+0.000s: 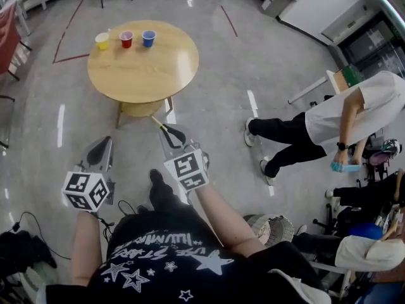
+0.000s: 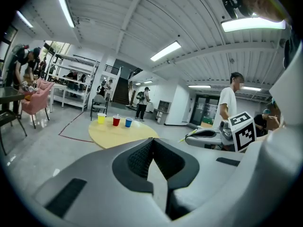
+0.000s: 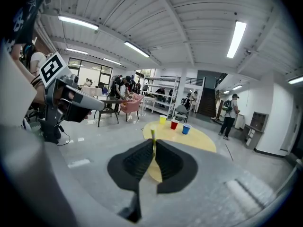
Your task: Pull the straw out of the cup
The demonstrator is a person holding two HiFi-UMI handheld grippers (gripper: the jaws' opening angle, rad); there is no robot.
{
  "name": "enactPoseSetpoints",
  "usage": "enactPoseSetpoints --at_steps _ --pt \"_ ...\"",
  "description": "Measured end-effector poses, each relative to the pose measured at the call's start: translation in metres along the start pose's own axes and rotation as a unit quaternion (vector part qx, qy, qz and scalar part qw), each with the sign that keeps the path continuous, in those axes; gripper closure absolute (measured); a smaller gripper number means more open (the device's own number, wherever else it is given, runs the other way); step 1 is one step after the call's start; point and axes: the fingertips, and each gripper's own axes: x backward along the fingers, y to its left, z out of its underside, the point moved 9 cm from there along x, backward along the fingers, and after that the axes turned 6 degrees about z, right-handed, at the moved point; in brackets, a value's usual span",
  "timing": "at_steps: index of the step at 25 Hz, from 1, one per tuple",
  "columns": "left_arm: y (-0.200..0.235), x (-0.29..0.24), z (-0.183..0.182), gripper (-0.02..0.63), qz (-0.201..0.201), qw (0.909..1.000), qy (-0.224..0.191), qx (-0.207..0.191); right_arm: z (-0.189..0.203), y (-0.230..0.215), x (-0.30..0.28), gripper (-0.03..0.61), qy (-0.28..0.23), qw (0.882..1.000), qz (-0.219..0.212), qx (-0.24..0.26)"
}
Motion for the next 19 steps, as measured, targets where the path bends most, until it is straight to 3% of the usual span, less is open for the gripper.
enactPoseSetpoints --at_steps 19 --pt "-0.019 0.064 0.04 0.607 0.001 1.0 -0.001 0.009 0.021 0.058 0.059 0.56 0.013 1.0 0.007 -0.002"
